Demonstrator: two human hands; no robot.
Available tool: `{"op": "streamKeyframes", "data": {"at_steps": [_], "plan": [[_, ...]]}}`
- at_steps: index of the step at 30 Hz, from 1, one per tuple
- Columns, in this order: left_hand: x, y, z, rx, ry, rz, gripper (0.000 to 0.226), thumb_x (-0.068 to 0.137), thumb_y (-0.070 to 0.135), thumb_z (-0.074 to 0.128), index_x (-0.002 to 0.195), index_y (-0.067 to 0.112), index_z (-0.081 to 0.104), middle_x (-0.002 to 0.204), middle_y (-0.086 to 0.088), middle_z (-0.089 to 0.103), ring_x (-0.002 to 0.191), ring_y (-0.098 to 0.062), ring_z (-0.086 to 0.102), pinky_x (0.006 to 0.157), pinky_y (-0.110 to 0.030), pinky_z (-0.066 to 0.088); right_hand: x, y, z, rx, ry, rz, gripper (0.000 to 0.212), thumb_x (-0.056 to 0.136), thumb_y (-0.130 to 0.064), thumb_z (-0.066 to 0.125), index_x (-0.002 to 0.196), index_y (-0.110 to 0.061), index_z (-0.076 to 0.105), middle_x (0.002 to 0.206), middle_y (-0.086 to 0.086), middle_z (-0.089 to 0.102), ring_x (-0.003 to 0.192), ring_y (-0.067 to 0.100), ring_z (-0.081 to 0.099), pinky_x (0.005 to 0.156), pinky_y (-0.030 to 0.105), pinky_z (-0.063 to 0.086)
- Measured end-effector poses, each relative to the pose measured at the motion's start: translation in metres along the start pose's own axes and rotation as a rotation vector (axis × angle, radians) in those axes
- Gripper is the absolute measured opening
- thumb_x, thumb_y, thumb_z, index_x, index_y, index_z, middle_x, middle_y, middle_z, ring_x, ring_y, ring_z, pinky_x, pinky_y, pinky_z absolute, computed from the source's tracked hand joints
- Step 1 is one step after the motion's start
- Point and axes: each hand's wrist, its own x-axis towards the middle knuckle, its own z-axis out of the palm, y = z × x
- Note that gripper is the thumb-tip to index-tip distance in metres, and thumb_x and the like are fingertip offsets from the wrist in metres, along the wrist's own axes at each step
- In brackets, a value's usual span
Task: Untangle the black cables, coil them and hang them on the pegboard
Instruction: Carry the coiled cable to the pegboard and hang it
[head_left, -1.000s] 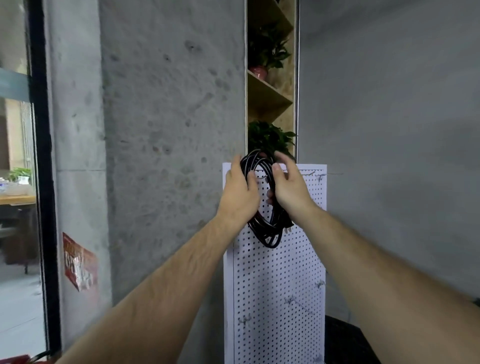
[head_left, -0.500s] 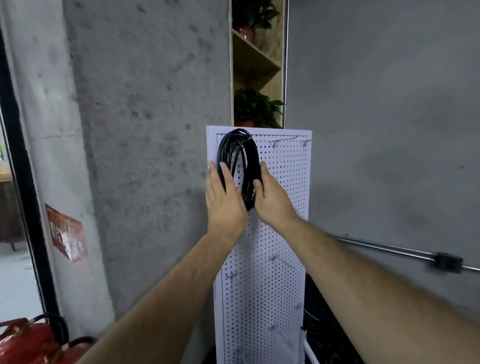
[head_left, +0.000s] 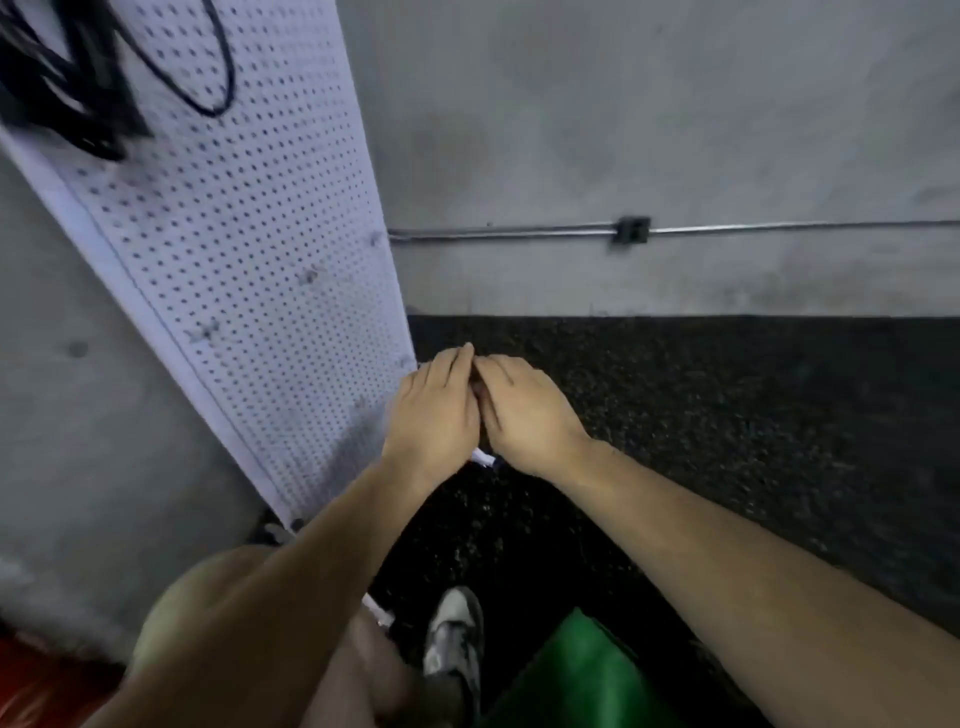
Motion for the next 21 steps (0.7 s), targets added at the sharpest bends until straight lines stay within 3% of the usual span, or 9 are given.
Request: {"op": "streamKeyframes", "data": {"at_steps": [3, 8, 12, 16, 21], "plan": [[-0.033, 0.068, 0.089, -0.130, -0.412, 0.085, 0.061, 0.104, 0.029, 0.042, 0.158, 0.004, 0.027, 0.148, -0.014, 0.049, 0.130, -0.031, 0.052, 0.106, -0.042, 0.040, -0.097, 0.082, 0.018, 0.001, -0.215, 0.217, 0.049, 0.099, -0.027, 0.044, 0.143, -0.005, 0.050, 0.135, 0.016, 0.057, 0.121, 0.036, 0.055, 0.100, 0.049, 0.047], [-0.081, 0.150, 0.182, -0.315, -0.748, 0.103, 0.061, 0.108, 0.035, 0.040, 0.161, 0.011, 0.021, 0.156, -0.010, 0.039, 0.137, -0.031, 0.044, 0.111, -0.043, 0.037, -0.224, 0.164, 0.032, 0.037, -0.322, 0.512, 0.042, 0.105, -0.014, 0.045, 0.147, -0.012, 0.048, 0.141, 0.011, 0.054, 0.127, 0.033, 0.052, 0.105, 0.041, 0.042], [-0.113, 0.188, 0.246, -0.386, -1.029, 0.049, 0.059, 0.108, 0.036, 0.041, 0.159, 0.011, 0.026, 0.161, -0.009, 0.031, 0.140, -0.032, 0.041, 0.114, -0.041, 0.037, -0.300, 0.201, 0.049, 0.044, -0.366, 0.849, 0.042, 0.109, -0.023, 0.036, 0.150, -0.018, 0.043, 0.145, 0.008, 0.051, 0.130, 0.031, 0.049, 0.102, 0.041, 0.046], [-0.130, 0.202, 0.306, -0.278, -1.327, -0.037, 0.056, 0.106, 0.036, 0.045, 0.153, 0.009, 0.034, 0.163, -0.010, 0.023, 0.141, -0.033, 0.041, 0.116, -0.043, 0.038, -0.347, 0.222, 0.087, 0.077, -0.473, 1.066, 0.042, 0.109, -0.030, 0.033, 0.148, -0.019, 0.042, 0.143, 0.007, 0.050, 0.128, 0.031, 0.050, 0.101, 0.046, 0.047], [-0.137, 0.199, 0.373, -0.112, -1.549, -0.153, 0.056, 0.097, 0.033, 0.056, 0.144, 0.006, 0.047, 0.146, -0.018, 0.048, 0.118, -0.033, 0.059, 0.101, -0.042, 0.052, -0.369, 0.237, 0.144, 0.191, -0.605, 1.295, 0.034, 0.106, -0.027, 0.040, 0.132, -0.007, 0.046, 0.133, 0.016, 0.049, 0.124, 0.036, 0.049, 0.102, 0.047, 0.045]]}}
